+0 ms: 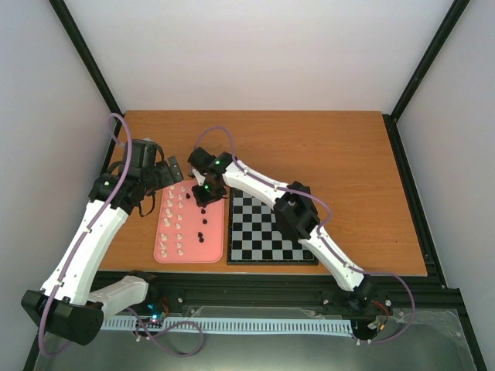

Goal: Set up the chess pieces on the board
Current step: Pick up the chess piece from the storage box.

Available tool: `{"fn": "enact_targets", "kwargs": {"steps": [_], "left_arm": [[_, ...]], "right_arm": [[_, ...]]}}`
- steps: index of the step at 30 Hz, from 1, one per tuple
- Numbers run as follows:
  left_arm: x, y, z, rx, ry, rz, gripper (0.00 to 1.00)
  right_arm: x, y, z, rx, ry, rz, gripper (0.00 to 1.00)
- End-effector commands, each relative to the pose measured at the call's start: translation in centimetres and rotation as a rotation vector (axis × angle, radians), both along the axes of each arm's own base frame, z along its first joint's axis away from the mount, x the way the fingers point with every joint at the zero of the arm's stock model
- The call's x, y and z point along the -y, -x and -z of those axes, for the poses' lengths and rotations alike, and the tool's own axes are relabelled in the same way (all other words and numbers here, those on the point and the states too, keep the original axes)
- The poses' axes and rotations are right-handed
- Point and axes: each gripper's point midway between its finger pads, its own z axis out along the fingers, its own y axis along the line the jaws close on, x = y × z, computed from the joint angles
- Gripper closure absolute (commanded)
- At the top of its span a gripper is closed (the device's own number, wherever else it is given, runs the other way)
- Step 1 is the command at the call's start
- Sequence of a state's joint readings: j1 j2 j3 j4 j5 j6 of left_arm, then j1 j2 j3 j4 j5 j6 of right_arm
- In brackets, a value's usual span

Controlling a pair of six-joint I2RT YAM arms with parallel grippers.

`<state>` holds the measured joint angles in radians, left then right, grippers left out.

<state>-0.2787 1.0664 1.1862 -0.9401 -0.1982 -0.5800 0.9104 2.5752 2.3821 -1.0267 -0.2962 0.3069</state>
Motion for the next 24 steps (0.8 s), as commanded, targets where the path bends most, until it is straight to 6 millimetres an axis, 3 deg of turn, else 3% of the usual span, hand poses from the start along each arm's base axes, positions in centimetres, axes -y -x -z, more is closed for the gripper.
{"fn": "enact_targets", "kwargs": {"steps": [1,9,16,24], "left_arm": [[-0.31,0.01,-0.1,0.002,-0.01,-0.009,0.0],[-0.29,-0.05,0.21,-0.008,-0.01,-0.011,0.0],[-0.37,0.13,0.37,-0.009,-0.01,-0.014,0.0],[-0.43,0.15,0.35,-0.008,-0.015,-0.013,0.0]], "right_arm": [[0.09,-0.22,-0.03,0.018,0.021,0.003,0.68],[0.62,-0.26,0.24,0.02,0.045,0.005,0.79],[0.75,-0.26,0.32,0.023,0.051,0.002,0.83],[0.95,-0.71,-0.2,0.054,0.058,0.007,0.97]]}}
